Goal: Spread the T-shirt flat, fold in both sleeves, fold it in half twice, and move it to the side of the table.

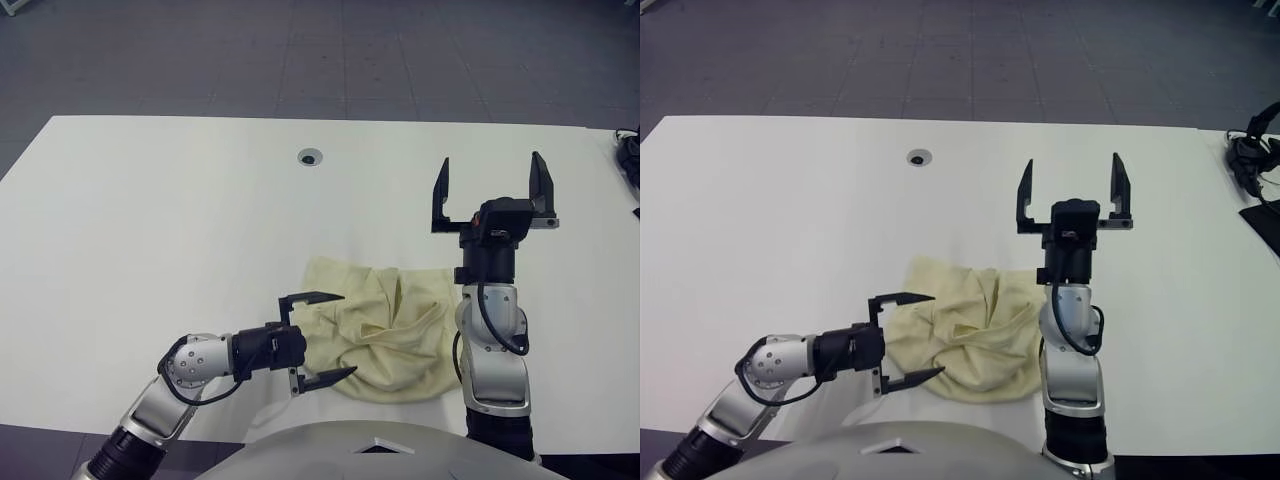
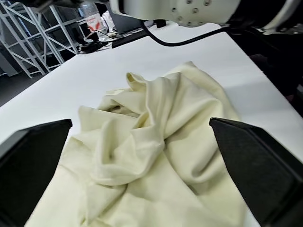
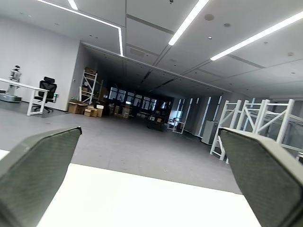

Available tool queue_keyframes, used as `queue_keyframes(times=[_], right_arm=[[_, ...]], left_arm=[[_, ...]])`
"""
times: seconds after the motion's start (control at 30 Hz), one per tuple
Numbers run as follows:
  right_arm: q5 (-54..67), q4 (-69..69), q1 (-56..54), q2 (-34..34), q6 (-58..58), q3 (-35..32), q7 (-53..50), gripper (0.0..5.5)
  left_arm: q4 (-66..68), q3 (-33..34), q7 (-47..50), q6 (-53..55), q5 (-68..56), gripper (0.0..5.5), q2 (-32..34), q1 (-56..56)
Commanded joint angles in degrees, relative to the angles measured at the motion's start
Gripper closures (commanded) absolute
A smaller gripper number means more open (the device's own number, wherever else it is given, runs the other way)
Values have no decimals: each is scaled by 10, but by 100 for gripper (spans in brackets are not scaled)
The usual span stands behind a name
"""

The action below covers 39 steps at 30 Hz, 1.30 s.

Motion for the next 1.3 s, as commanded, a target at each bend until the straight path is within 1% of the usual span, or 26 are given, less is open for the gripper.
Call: queue_keyframes(times=[0.03,0.2,0.53,0.77,0.9,1.1,1.3], right_arm=[[0,-17,10,-3,18,3,12,13],[-6,-29,19,-3,22,6,16,13],[-28,-33,24,-9,13,28,29,13],[-31,-35,27,-10,10,31,29,13],[-30,-34,26,-10,9,31,29,13],[-30,-33,25,-11,9,32,30,13],[-33,-33,24,-11,10,33,30,13]], left_arm=[[9,-11,0,1,21,10,-3,-6],[34,-13,34,-21,74,10,-27,-28],[64,-5,102,-38,130,10,-64,-51],[83,-13,108,-52,157,10,-63,-57],[84,-17,101,-58,151,10,-61,-55],[62,-12,84,-57,108,10,-58,-51],[82,-12,95,-52,131,10,-63,-58]])
